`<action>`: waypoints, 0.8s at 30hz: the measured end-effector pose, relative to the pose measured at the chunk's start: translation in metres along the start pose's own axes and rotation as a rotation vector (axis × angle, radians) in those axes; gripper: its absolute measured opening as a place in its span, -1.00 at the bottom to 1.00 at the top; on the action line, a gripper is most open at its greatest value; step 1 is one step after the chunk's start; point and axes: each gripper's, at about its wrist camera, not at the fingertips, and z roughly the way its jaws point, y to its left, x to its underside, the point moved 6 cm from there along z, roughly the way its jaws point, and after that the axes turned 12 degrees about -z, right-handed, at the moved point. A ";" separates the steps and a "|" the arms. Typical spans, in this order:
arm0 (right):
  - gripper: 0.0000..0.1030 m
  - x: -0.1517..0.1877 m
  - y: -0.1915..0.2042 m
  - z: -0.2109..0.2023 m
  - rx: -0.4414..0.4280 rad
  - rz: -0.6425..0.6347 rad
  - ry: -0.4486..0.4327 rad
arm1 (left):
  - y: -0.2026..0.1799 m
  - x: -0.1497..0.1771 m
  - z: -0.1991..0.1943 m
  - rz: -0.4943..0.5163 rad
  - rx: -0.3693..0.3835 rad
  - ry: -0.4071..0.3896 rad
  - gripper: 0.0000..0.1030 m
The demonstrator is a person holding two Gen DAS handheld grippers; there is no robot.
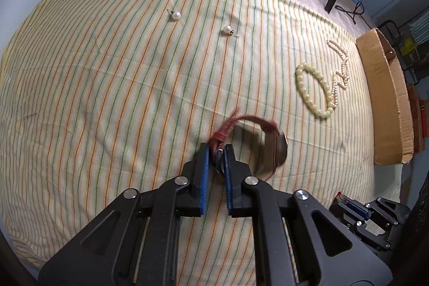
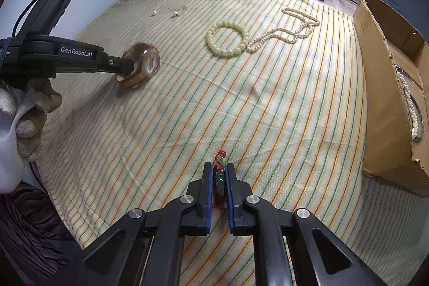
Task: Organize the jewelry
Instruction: 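Close the left tool on the watch strap while the right tool closes on the pendant, then lift the watch and pendant and carry both over the cardboard box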
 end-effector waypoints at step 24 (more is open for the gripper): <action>-0.89 -0.016 -0.019 -0.081 -0.001 0.044 -0.190 | -0.024 -0.004 -0.063 0.008 0.134 -0.114 -0.87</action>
